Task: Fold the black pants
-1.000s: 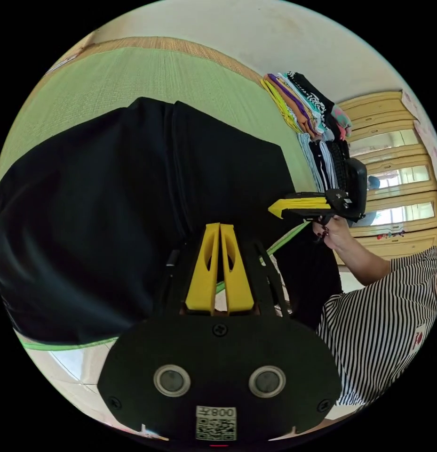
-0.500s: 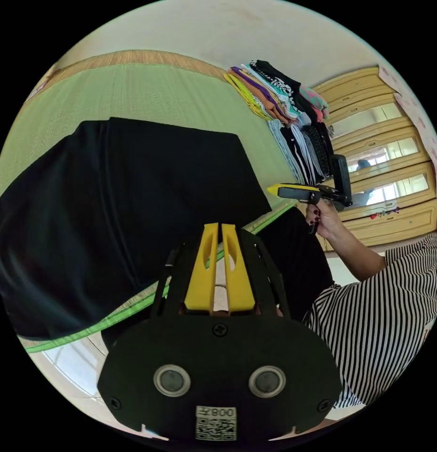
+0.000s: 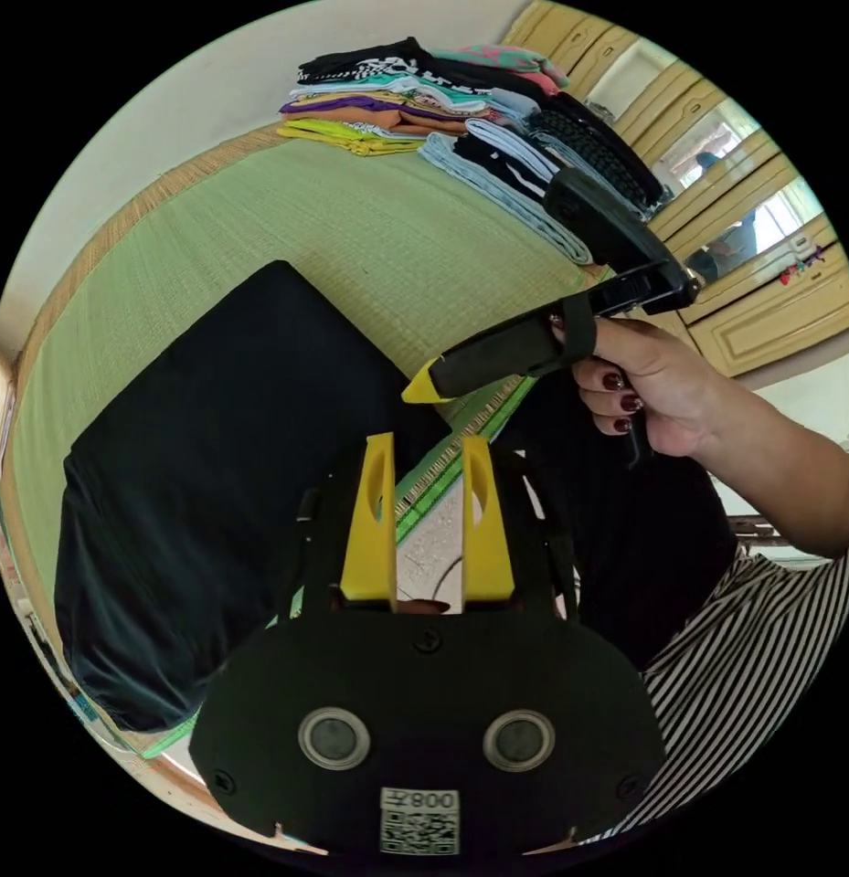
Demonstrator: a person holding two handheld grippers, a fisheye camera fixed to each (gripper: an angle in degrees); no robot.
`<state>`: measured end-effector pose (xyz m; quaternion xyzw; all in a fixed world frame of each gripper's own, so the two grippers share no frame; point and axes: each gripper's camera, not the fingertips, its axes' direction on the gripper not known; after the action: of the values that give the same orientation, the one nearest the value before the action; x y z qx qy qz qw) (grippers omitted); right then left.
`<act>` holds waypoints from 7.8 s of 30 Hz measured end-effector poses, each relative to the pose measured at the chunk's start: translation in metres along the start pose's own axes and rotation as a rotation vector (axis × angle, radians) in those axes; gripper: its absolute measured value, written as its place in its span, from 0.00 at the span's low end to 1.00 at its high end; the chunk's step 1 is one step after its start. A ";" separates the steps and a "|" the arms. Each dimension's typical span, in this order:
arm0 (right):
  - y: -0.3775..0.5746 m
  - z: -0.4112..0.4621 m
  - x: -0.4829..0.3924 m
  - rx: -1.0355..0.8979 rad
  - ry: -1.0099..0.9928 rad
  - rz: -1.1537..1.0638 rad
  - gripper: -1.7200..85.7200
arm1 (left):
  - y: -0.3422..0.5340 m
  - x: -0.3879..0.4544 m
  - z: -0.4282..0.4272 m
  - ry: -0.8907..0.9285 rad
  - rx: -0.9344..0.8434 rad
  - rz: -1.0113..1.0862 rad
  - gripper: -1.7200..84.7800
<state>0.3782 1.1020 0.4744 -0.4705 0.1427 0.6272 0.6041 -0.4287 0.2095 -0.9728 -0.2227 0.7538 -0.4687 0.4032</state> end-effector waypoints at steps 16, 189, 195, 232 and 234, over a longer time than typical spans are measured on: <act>-0.074 -0.069 0.038 0.111 -0.042 0.040 0.12 | 0.004 0.055 -0.023 -0.035 0.084 0.009 0.03; -0.094 0.084 -0.377 -0.347 0.121 -0.424 0.02 | 0.414 -0.259 0.256 0.204 0.405 -0.749 0.03; -0.071 0.081 -0.322 -0.389 0.084 -0.318 0.02 | 0.386 -0.238 0.264 0.339 0.378 -0.669 0.05; -0.108 0.074 -0.109 -0.328 -0.469 0.121 0.10 | 0.363 -0.229 0.256 0.287 0.300 -0.584 0.03; -0.109 0.080 -0.102 -0.332 -0.491 0.140 0.09 | 0.369 -0.230 0.258 0.288 0.300 -0.585 0.03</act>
<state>0.4245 1.1231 0.6357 -0.3862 -0.0800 0.7770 0.4906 -0.0701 0.4081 -1.2683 -0.2991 0.6300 -0.6963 0.1697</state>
